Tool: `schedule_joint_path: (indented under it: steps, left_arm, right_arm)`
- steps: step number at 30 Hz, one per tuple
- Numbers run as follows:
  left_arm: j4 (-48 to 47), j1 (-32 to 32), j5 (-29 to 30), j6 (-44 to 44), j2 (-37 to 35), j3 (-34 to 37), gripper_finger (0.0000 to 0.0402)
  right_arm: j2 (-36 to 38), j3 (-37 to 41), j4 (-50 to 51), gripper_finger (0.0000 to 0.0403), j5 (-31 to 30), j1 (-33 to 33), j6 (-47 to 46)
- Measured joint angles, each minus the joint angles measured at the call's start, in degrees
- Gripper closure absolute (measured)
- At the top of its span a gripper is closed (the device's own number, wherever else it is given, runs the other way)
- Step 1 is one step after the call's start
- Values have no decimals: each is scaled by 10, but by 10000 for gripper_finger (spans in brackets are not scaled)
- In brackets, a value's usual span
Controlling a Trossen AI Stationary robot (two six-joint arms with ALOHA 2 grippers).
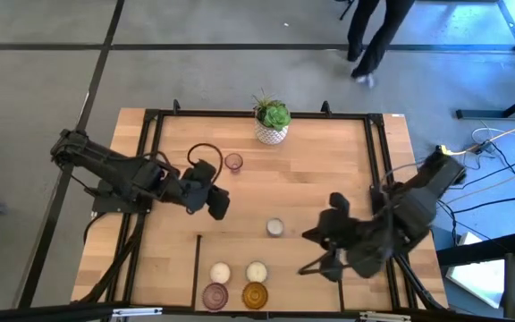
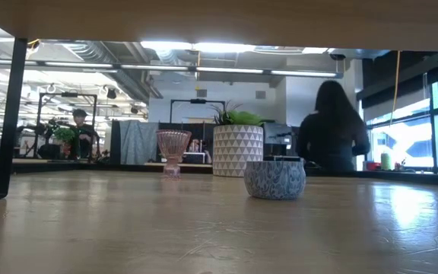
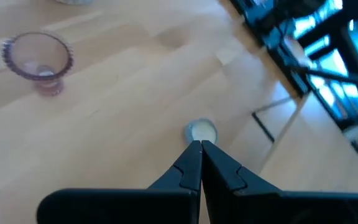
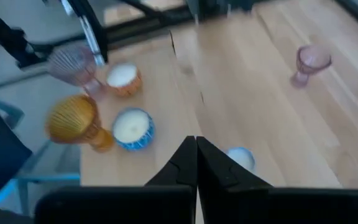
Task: Pick & Place candle stick holders
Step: Put the pink candle holder on the shelf
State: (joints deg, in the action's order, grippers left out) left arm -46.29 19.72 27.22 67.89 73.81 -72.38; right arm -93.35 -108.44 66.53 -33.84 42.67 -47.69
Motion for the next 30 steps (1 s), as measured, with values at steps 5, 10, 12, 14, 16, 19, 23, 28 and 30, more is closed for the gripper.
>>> schedule_joint_path:
  steps: [5, 10, 12, 14, 16, 19, 23, 28, 30]
  left_arm:
    - [3, -48, -68, -67, -2, 0, 400]
    - [-44, -111, -73, -110, -5, 0, 400]
    - [-83, -155, -82, -113, -5, 0, 400]
    - [-104, -203, -114, -122, -5, 0, 400]
    - [-112, -253, -162, -150, -5, 0, 400]
    - [-108, -315, -227, -212, -5, 0, 400]
    - [-120, -355, -292, -277, -5, 0, 400]
    - [-166, -342, -297, -281, -5, 0, 400]
    - [-183, -324, -293, -268, -6, 0, 400]
  right_arm:
    - [20, 0, -12, 403, -35, 7, -14]
    - [9, 0, -16, 403, -7, -20, -29]
    - [-2, 1, -11, 403, 4, -30, -29]
    - [-9, 1, -14, 403, 10, -42, -33]
    - [-13, 1, -16, 403, 13, -54, -36]
    - [-22, 1, -20, 403, 15, -69, -24]
    - [-22, 1, -21, 403, 19, -92, -5]
    - [-22, 1, -20, 400, 56, -159, -19]
    - [-22, 1, -20, 395, 79, -196, -29]
